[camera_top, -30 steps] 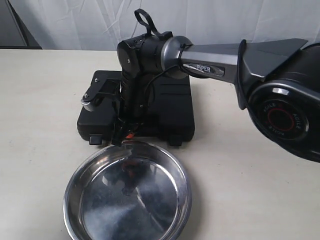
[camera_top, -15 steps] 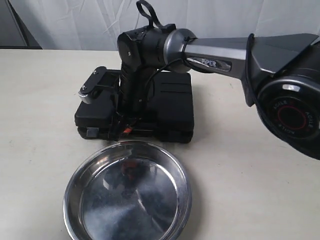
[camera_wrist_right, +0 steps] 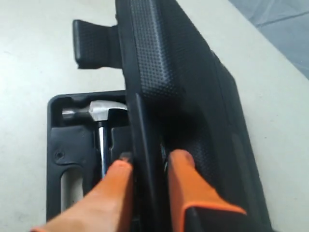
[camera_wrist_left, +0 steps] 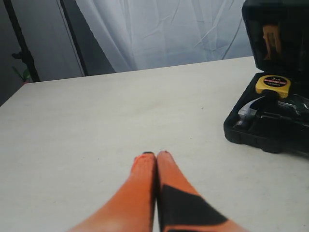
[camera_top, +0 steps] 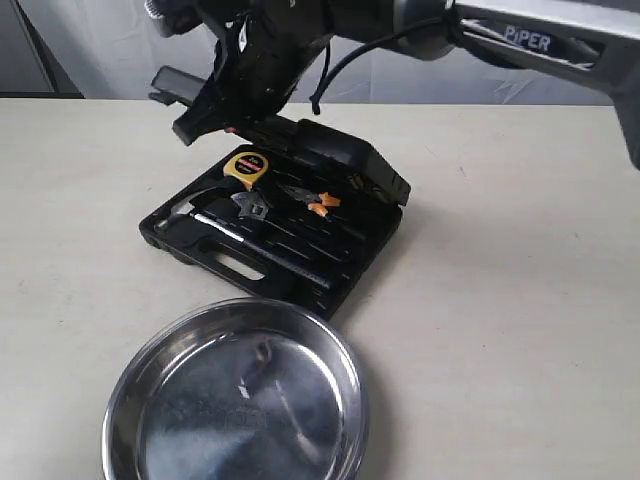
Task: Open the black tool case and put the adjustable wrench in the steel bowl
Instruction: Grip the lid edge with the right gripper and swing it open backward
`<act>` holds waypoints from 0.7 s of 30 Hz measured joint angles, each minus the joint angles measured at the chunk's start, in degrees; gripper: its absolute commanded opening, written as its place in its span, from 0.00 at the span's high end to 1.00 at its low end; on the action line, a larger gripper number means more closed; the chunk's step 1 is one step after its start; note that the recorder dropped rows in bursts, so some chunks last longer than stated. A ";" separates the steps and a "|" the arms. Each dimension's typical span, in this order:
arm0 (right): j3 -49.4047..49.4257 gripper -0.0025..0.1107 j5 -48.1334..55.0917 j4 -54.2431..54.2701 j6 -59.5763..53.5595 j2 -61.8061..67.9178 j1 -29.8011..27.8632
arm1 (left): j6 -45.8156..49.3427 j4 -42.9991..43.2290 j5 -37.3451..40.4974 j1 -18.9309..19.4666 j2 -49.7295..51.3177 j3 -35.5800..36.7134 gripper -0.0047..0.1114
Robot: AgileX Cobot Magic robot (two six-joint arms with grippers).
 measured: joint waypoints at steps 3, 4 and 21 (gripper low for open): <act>-0.11 0.99 -1.46 -0.10 0.91 -1.01 -3.12 | 0.00 0.00 0.00 0.00 0.00 0.00 0.96; -0.23 0.99 -1.96 -0.34 0.91 -1.06 -3.95 | 0.00 0.00 0.00 0.00 0.00 0.00 0.96; -0.74 0.83 -0.33 -15.88 3.47 -1.89 -16.19 | 0.00 0.00 0.00 0.00 0.00 0.00 0.96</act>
